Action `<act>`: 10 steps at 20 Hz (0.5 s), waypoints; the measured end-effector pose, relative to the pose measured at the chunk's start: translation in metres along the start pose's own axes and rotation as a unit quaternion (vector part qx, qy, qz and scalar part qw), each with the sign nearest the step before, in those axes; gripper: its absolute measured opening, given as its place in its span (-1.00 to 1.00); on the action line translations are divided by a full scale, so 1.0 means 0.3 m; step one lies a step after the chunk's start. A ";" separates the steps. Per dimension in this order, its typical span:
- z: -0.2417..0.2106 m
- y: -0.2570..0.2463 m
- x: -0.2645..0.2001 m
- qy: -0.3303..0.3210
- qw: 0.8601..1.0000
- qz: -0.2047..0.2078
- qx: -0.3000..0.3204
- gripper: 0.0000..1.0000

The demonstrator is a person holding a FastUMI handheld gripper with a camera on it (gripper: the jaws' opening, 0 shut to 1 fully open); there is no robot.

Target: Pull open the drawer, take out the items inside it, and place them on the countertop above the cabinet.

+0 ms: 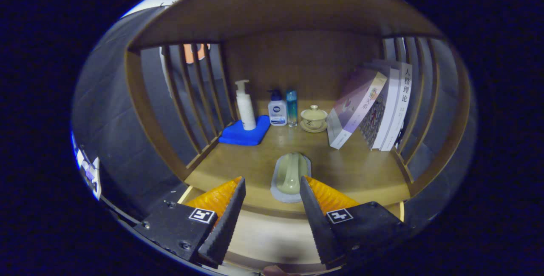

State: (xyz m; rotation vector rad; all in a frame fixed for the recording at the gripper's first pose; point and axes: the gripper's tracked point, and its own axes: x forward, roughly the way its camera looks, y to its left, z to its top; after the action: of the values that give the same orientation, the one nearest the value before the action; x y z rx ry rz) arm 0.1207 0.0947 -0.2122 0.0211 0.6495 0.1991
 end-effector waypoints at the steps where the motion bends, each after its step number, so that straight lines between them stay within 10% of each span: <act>1: -0.012 0.011 -0.036 -0.010 1.000 0.005 0.001 0.72; 10: -0.094 0.043 -0.298 -0.136 0.990 -0.004 -0.019 0.91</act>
State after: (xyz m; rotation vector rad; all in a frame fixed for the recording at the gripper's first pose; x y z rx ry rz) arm 0.0318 0.0890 -0.1801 0.0087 0.3734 0.1975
